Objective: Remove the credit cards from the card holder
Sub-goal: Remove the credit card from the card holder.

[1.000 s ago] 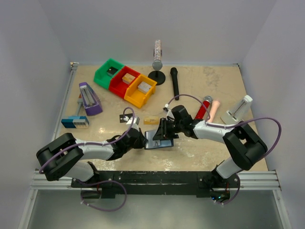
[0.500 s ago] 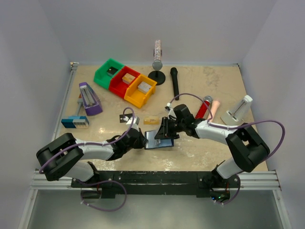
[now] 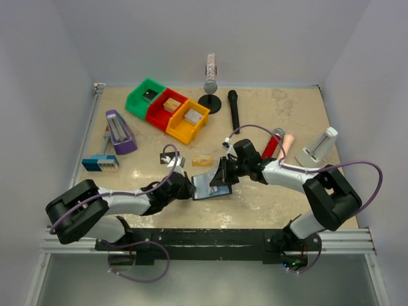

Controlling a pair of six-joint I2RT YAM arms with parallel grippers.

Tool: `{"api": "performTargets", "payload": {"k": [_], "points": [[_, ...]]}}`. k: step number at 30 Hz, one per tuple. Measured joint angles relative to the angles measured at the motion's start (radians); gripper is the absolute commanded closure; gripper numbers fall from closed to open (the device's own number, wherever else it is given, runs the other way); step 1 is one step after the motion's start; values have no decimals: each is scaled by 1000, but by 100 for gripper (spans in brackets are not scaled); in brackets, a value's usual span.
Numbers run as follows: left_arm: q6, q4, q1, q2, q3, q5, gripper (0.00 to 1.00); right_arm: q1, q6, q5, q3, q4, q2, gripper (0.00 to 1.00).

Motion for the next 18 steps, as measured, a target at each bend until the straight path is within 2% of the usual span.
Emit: {"api": "performTargets", "payload": {"k": [8, 15, 16, 18], "points": [[0, -35, 0, -52, -25, 1, 100, -5, -26, 39, 0, -72, -5, 100], [0, -75, 1, -106, -49, 3, 100, -6, -68, 89, 0, -158, -72, 100], [0, -83, 1, -116, -52, 4, 97, -7, -73, 96, 0, -169, -82, 100], [1, -110, 1, -141, -58, 5, 82, -11, -86, 105, 0, -191, -101, 100]]}}
